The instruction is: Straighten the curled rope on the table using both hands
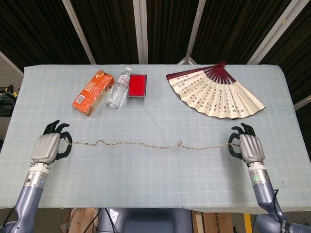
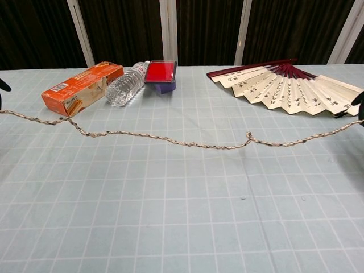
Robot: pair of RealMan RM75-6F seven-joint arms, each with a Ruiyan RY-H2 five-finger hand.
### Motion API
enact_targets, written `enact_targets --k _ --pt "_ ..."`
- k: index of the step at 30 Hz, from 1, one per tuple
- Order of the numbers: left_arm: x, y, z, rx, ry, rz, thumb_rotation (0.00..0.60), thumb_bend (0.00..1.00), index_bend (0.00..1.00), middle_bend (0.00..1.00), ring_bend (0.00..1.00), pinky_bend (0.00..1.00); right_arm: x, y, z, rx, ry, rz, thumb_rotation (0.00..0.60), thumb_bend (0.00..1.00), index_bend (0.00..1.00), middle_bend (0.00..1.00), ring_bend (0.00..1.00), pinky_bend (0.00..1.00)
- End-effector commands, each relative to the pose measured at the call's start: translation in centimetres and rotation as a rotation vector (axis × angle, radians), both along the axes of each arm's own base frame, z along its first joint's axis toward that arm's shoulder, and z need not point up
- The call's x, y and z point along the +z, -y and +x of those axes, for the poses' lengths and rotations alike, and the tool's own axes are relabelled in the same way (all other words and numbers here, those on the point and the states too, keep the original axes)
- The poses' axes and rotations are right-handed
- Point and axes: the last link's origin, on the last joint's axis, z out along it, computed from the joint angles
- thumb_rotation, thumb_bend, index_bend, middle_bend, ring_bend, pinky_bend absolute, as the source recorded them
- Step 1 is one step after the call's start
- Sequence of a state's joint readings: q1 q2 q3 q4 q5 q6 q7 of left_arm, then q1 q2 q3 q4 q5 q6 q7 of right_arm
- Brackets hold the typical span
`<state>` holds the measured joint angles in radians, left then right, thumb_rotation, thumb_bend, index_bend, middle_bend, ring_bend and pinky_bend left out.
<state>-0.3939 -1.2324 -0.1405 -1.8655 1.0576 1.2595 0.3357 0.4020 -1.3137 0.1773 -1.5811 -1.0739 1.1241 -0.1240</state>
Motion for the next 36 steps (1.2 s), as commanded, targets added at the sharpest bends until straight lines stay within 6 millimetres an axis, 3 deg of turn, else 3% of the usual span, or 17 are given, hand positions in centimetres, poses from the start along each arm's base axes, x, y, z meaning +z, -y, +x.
enact_targets --k 1,26,36 --pt "0.5 0.4 -0.6 0.007 0.004 0.000 0.600 0.59 0.61 0.17 0.00 0.00 0.4 0.0 -0.5 -0.014 -0.005 -0.006 0.600 0.51 0.63 0.24 0.02 0.00" --pt "1.8 1.9 -3.6 0.043 -0.020 -0.001 0.600 0.59 0.61 0.17 0.00 0.00 1.2 -0.3 -3.3 -0.088 -0.035 -0.023 0.600 0.51 0.63 0.24 0.02 0.00" --pt "1.3 2.2 -4.5 0.064 -0.031 -0.017 0.600 0.59 0.61 0.17 0.00 0.00 0.6 -0.9 -4.2 -0.108 -0.044 -0.003 0.600 0.51 0.63 0.24 0.02 0.00"
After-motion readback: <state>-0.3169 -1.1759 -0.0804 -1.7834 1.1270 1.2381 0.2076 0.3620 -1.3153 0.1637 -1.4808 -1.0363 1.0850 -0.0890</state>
